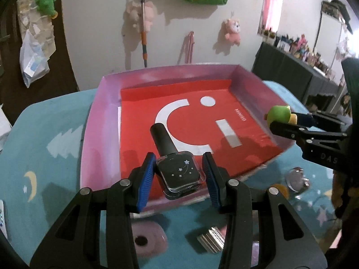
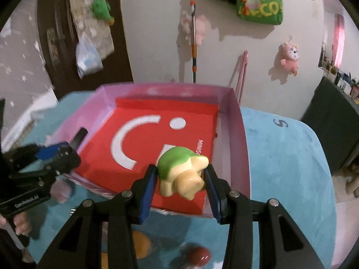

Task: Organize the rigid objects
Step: 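Carry the nail polish with the left tool into the red-lined box while the right tool carries the turtle there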

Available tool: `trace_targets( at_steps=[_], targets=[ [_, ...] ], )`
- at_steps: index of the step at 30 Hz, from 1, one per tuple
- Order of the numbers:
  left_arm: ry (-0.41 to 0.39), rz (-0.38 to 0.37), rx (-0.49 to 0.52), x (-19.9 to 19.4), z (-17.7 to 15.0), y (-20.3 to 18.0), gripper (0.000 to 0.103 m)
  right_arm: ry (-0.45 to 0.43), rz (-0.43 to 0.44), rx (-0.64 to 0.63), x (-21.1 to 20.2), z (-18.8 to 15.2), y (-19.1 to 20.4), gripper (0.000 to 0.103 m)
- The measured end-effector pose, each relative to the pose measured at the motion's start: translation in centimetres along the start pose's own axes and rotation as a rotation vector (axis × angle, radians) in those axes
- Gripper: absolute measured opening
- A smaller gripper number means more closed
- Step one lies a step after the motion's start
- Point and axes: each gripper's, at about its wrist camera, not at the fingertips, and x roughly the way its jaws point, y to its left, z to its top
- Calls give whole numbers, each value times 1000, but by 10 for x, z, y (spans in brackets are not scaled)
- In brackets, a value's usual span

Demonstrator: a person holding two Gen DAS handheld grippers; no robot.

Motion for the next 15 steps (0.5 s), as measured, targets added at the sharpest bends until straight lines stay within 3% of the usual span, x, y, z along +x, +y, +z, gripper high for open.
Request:
trace_targets(
  at_steps=[15],
  targets=[
    [142,23,25,54,5,12,41,218,-117,-203,54,7,13,46]
  ],
)
